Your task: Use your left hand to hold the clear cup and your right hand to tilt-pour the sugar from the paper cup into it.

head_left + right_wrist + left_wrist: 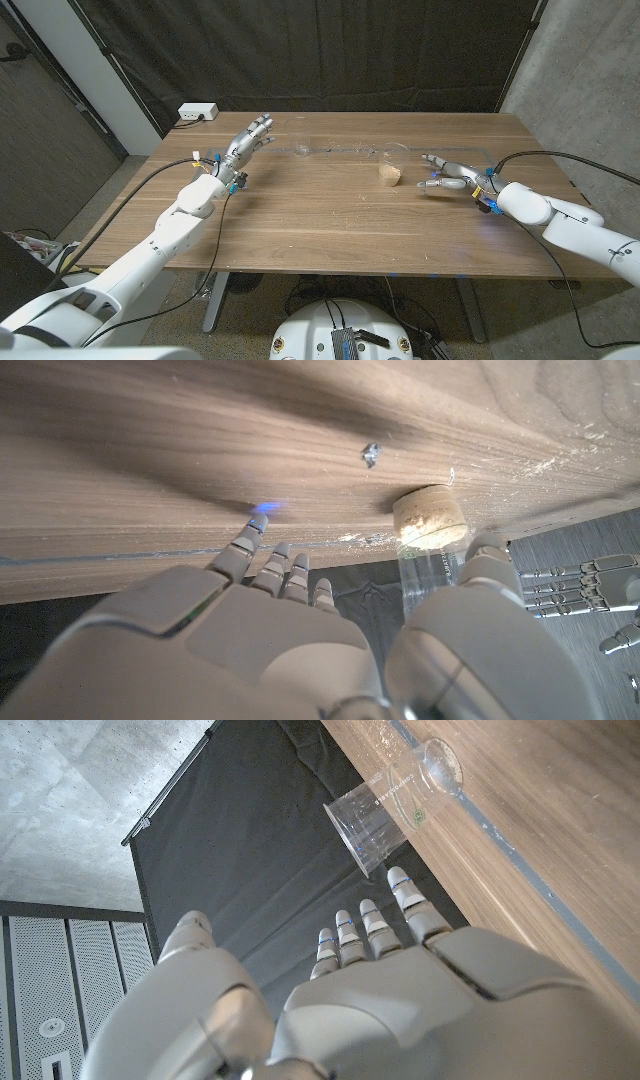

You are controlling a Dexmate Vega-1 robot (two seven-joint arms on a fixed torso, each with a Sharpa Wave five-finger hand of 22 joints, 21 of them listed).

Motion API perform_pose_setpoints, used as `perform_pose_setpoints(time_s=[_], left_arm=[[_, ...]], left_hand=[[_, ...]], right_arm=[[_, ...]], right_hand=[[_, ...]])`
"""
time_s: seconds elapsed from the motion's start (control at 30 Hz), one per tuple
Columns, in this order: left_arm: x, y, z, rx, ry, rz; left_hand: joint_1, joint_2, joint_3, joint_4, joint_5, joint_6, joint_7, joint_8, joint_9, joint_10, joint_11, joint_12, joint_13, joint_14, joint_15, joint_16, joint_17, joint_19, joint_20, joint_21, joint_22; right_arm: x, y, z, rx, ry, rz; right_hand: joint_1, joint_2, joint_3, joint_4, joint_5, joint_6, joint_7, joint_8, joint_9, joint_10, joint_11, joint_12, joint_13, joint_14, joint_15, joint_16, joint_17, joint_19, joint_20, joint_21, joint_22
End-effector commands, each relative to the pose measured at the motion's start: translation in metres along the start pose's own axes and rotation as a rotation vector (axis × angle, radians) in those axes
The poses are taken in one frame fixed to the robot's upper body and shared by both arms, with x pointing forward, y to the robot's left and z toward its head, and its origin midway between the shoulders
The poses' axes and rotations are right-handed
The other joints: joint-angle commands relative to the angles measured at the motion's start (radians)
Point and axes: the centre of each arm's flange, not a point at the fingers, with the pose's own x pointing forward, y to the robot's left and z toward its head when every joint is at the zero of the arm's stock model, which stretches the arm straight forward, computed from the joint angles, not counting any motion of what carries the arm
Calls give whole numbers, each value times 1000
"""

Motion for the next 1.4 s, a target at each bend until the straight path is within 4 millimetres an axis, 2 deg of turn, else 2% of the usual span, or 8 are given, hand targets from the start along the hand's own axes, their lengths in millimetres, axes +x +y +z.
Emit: perform_pose_setpoints(time_s=[0.03, 0.63, 0.77, 0.93, 1.4], left_arm=[[0, 9, -6, -9, 1, 1], [1, 28, -13, -9, 7, -14], [3, 31, -12, -7, 4, -20], [3, 33, -13, -5, 7, -28], [4, 38, -16, -10, 6, -34]], left_hand=[[2, -2, -4, -2, 10, 6, -1, 6, 4, 7, 1, 5, 2, 5, -42, 4, 5, 6, -6, 4, 5], [4, -2, -6, -2, 14, 7, -1, 6, 5, 6, 0, 5, 3, 4, -42, 4, 5, 7, -5, 5, 6], [4, -1, -6, -2, 15, 7, 0, 6, 5, 6, 0, 5, 4, 3, -42, 4, 5, 6, -6, 5, 6], [5, -1, -7, -2, 16, 9, 2, 7, 5, 6, 0, 5, 4, 3, -42, 4, 5, 6, -7, 5, 6], [6, -1, -8, -2, 19, 9, 2, 6, 6, 6, 0, 5, 6, 3, -41, 4, 5, 7, -7, 6, 7]], right_arm=[[16, 0, 20, 24, -23, 17], [42, 13, 39, 95, -45, -11], [46, 15, 40, 137, -53, -14], [51, 17, 42, 176, -63, -16], [54, 30, 60, 250, -85, -25]], right_hand=[[4, 1, -5, 2, 7, 2, -1, 5, 5, 1, 7, 3, 4, 1, -35, 4, 3, 2, 8, 1, 5], [7, 6, -9, 6, 11, 12, 3, 10, 5, 8, 10, 8, 6, 3, -30, 6, 4, 0, 13, 2, 5], [14, 2, -15, 5, 14, 0, 4, 6, 5, -14, 29, 2, 8, -8, -4, 3, 3, -4, 29, 2, 5], [13, -8, -27, 5, 15, -16, 25, 1, 5, -26, 40, -1, 9, -14, 1, 2, 3, -9, 44, 1, 4], [14, -12, -38, 6, 17, -16, 33, 4, 6, -14, 49, 7, 11, -3, 10, 8, 3, -6, 48, 3, 4]])
